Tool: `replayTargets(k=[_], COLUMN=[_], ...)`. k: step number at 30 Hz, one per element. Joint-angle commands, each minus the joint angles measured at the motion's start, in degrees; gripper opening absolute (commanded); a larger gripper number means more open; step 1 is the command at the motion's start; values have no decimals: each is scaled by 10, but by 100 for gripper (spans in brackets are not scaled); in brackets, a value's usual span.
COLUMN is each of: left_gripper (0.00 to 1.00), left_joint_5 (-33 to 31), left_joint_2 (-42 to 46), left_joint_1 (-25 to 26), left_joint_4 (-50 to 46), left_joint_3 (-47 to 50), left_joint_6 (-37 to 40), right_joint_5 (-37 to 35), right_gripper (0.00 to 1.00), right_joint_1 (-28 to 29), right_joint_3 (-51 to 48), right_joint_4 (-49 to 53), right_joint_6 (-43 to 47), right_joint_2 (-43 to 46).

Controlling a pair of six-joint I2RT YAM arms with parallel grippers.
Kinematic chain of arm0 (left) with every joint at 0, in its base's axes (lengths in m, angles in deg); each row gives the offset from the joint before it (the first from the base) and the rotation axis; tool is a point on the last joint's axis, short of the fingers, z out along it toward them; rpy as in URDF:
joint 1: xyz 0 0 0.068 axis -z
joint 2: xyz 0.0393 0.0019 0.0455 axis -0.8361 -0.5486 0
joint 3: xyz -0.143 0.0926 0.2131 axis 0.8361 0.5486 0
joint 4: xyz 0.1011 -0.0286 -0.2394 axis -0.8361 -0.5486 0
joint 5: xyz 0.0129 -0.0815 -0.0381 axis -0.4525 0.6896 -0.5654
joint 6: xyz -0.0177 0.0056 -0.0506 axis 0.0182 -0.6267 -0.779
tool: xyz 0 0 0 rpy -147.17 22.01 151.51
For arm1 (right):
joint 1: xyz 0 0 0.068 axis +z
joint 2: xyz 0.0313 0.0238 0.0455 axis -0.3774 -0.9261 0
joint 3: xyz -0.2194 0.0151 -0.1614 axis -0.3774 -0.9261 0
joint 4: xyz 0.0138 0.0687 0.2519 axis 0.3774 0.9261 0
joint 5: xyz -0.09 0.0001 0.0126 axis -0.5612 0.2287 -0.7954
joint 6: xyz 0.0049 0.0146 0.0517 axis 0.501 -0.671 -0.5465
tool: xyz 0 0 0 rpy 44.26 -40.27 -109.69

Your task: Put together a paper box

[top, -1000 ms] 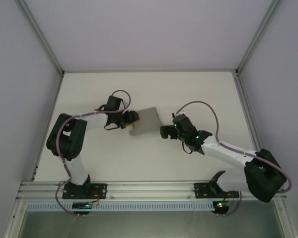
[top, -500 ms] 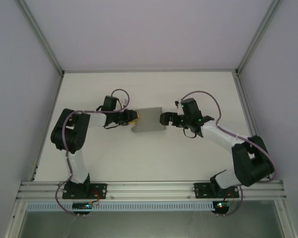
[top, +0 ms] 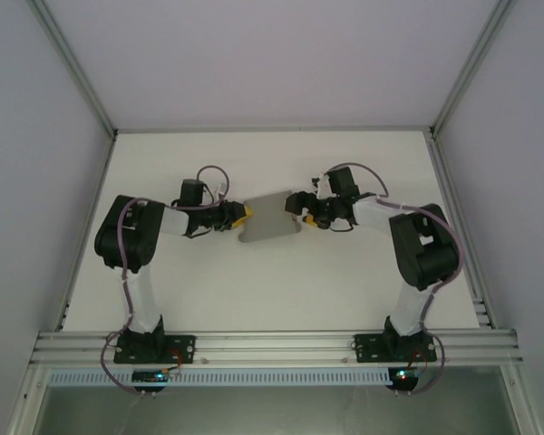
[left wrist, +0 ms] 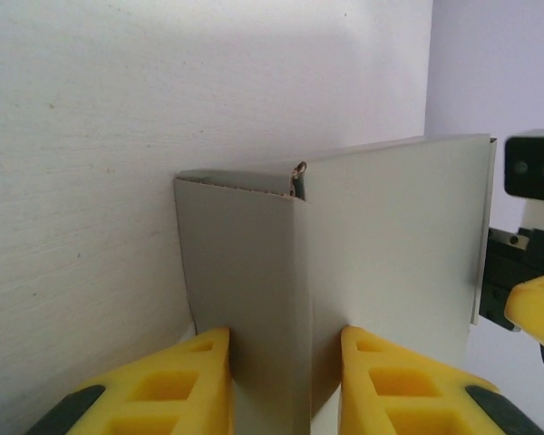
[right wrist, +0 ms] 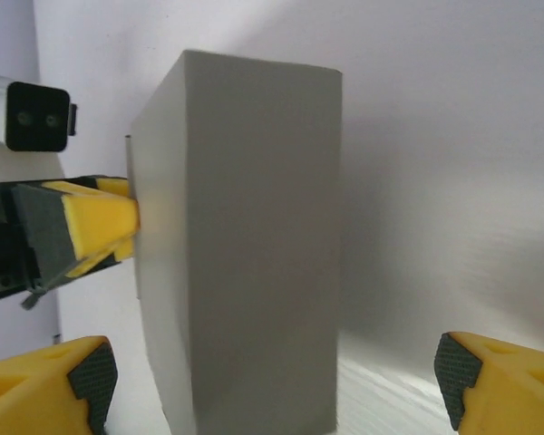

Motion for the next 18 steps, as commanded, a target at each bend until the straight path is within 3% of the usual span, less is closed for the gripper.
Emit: replayTargets(k=[1,8,11,15,18], left_gripper=[28,28,31,42,65], left_joint_5=[-6,4,-1,-3,-41], left_joint_2=[-30,-30,-21,19,77], left_joint_1=[-5,-7,-6,0,14], left_joint_4=[-33,-26,-40,-62,-136], left_joint_3=[9,2,-13,-36,-65], left_joint_6=[14,28,39,70,132], right_joint_5=[79,136,137,123,99], right_gripper=[86,57,46,42,41], right_joint_1=[-4,-1,1,-1,-4], right_joint_3=[28,22,17,11,9], right_joint_4=[-63,-236,-245,-211,-158], right_joint_6=[-64,-187,-197,-178,-150], right_joint_2=[-41,-81,-79,-55,-24])
